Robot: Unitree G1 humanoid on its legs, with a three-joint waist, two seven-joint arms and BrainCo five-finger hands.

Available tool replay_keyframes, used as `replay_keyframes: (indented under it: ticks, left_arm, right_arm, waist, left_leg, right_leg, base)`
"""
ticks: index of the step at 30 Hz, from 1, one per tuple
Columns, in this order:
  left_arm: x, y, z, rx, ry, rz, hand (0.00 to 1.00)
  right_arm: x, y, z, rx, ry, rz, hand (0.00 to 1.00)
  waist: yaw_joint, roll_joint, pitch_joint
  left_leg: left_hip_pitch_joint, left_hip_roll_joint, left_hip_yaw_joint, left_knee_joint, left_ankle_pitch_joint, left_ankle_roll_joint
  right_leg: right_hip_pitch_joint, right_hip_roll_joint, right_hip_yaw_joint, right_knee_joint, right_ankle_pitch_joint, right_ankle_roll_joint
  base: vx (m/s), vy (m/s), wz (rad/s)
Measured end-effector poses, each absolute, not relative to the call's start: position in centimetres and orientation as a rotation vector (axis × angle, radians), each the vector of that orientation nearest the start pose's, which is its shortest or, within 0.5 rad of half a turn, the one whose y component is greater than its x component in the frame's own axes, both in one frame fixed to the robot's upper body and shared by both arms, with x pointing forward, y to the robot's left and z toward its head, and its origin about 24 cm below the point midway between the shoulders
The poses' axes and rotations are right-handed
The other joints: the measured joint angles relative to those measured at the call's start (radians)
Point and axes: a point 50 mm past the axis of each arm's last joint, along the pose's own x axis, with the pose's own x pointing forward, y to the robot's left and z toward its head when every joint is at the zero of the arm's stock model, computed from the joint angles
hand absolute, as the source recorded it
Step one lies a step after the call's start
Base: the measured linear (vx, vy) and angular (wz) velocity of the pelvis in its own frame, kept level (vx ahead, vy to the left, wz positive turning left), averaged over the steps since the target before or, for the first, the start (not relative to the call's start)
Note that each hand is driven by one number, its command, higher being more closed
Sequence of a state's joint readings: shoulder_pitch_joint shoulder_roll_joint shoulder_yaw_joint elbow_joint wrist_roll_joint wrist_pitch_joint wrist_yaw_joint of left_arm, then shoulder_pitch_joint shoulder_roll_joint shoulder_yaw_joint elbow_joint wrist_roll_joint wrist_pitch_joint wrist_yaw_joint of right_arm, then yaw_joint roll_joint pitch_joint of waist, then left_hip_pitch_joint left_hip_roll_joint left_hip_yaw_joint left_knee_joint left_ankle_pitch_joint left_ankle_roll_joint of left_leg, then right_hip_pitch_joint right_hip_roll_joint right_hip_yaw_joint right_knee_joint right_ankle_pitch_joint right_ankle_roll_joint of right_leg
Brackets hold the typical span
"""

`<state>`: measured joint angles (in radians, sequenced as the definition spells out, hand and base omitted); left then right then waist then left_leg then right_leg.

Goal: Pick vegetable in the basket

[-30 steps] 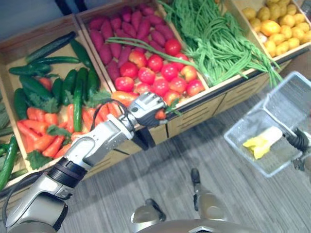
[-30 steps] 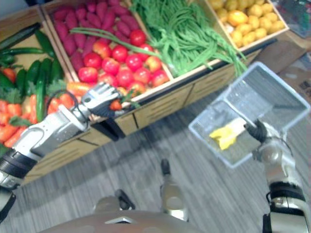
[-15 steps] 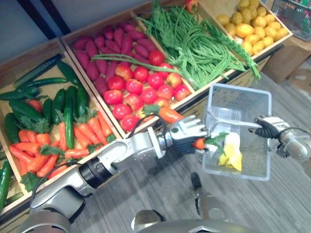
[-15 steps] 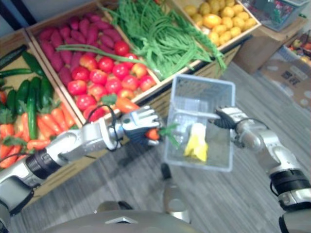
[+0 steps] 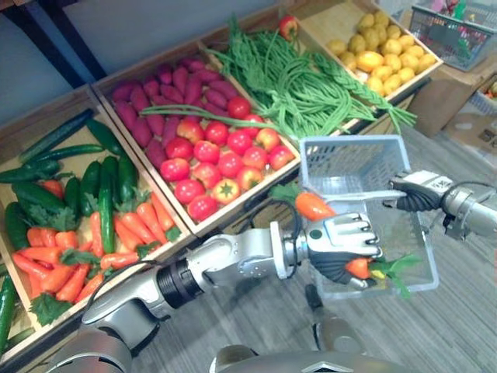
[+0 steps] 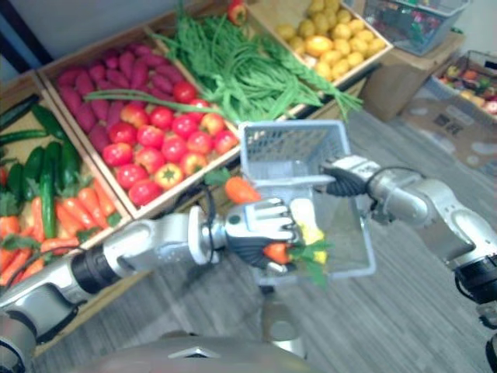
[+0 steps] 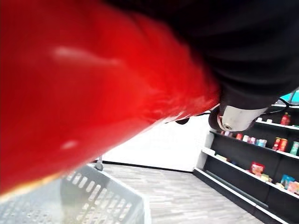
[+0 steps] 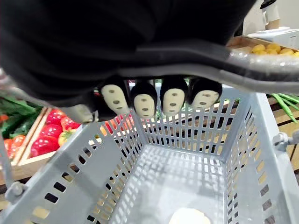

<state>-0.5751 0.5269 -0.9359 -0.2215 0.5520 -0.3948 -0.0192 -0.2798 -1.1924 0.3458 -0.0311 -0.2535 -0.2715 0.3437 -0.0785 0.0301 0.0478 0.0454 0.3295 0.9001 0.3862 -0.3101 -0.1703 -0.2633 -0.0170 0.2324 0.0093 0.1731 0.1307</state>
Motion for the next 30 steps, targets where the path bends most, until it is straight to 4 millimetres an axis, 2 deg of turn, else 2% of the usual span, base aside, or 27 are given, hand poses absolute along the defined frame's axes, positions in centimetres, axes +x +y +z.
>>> replay_keyframes:
  ticks: [8,11,13,17,21,25,30]
  left_arm:
    - [19.8,-0.1,13.6,0.972,-1.107,-1.116,1.0]
    - [19.3,-1.7,14.3,0.878,-1.137,-1.115,1.0]
    - [19.4,-2.2,14.2,0.856,-1.125,-1.115,1.0]
    - [20.7,-4.2,12.6,0.842,-1.02,-1.11,1.0]
    - [21.5,-6.4,11.0,0.891,-0.928,-1.091,1.0]
    - [22.6,-7.7,9.5,0.974,-0.827,-1.051,1.0]
    - [24.1,-7.5,8.1,1.071,-0.745,-1.012,1.0]
  right_arm:
    - [28.2,-22.7,17.6,-1.496,-0.151,0.748,1.0]
    - [28.5,-20.8,19.3,-1.478,-0.247,0.777,1.0]
    - [28.5,-20.0,19.2,-1.467,-0.269,0.8,1.0]
    - [28.3,-16.9,18.9,-1.388,-0.371,0.888,1.0]
    - [28.4,-15.0,19.2,-1.333,-0.447,0.912,1.0]
    - [28.6,-14.2,19.2,-1.318,-0.462,0.92,1.0]
    - [29.1,-13.9,19.6,-1.318,-0.463,0.902,1.0]
  waist:
    - [-0.003,-0.004,-0.014]
    - [-0.007,-0.002,-0.028]
    - [-0.01,-0.004,-0.034]
    - [-0.027,-0.023,-0.052]
    - [-0.027,-0.027,-0.054]
    - [-0.036,-0.041,-0.056]
    - [-0.056,-0.052,-0.056]
  left_leg:
    - [0.047,0.007,0.02,-0.001,0.0,-0.001]
    - [0.063,0.009,0.027,-0.007,0.003,-0.004]
    - [0.074,0.008,0.028,-0.016,0.007,-0.006]
    - [0.082,0.002,0.033,-0.036,0.019,-0.008]
    - [0.092,-0.001,0.047,-0.043,0.021,-0.01]
    - [0.108,-0.009,0.055,-0.067,0.03,-0.015]
    - [0.13,-0.023,0.083,-0.095,0.042,-0.022]
  right_leg:
    - [0.03,0.013,0.013,0.001,0.0,0.0]
    - [0.038,0.017,0.014,-0.007,-0.001,0.0]
    - [0.046,0.019,0.013,-0.006,-0.003,-0.003]
    - [0.046,0.022,0.015,-0.006,-0.004,-0.005]
    - [0.045,0.025,0.024,-0.006,-0.004,-0.005]
    - [0.047,0.03,0.03,-0.005,-0.005,-0.006]
    - [0.044,0.037,0.049,-0.004,-0.006,-0.007]
  base:
    - [-0.01,0.007,-0.07]
    - [0.01,-0.01,-0.06]
    - [0.0,0.0,0.0]
    - [0.0,-0.004,-0.02]
    - [0.0,0.002,-0.07]
    - [0.0,-0.005,-0.08]
    - [-0.01,-0.014,-0.13]
